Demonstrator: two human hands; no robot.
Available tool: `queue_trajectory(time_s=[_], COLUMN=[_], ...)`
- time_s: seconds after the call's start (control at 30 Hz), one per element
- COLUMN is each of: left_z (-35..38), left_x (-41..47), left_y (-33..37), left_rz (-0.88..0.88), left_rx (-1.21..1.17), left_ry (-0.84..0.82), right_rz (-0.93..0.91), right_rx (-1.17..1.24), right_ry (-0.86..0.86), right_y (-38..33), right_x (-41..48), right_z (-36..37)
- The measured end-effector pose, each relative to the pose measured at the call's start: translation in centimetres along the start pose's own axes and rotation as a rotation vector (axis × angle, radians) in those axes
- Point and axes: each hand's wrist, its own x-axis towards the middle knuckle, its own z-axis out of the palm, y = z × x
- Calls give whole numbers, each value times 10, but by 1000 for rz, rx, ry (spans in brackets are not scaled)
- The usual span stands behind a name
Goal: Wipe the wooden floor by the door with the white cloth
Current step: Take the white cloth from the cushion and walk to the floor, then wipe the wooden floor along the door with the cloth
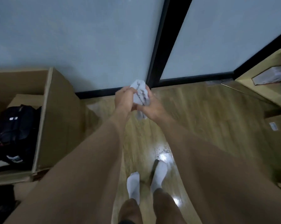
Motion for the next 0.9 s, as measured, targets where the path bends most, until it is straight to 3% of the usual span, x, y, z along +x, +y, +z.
queue_trajectory(time_s=[0.13, 0.2, 0.33, 0.5, 0.7, 0.8, 0.9], left_z=[12, 19, 33, 39, 37, 38, 33], left_x=[99, 127, 184, 286, 383, 425, 462], left_y=[-85, -117, -172, -259, -341, -372, -397], left_rz=[-183, -196, -96, -15, -78, 47, 318], left_rx=[-54, -64, -54, 16, -30, 118, 532], left_ry=[63, 122, 232, 238, 199, 314, 381], right_rz=[-72, -81, -11, 69, 2, -38, -134], right_rx=[-390, -456, -195, -20, -33, -118, -181], right_ry=[88, 48, -26, -79, -17, 124, 212], right_y=[76, 113, 182, 277, 379, 416, 426], right_x=[74, 107, 166, 236, 323, 357, 386], right_z=[31, 44, 62, 87, 112, 122, 127])
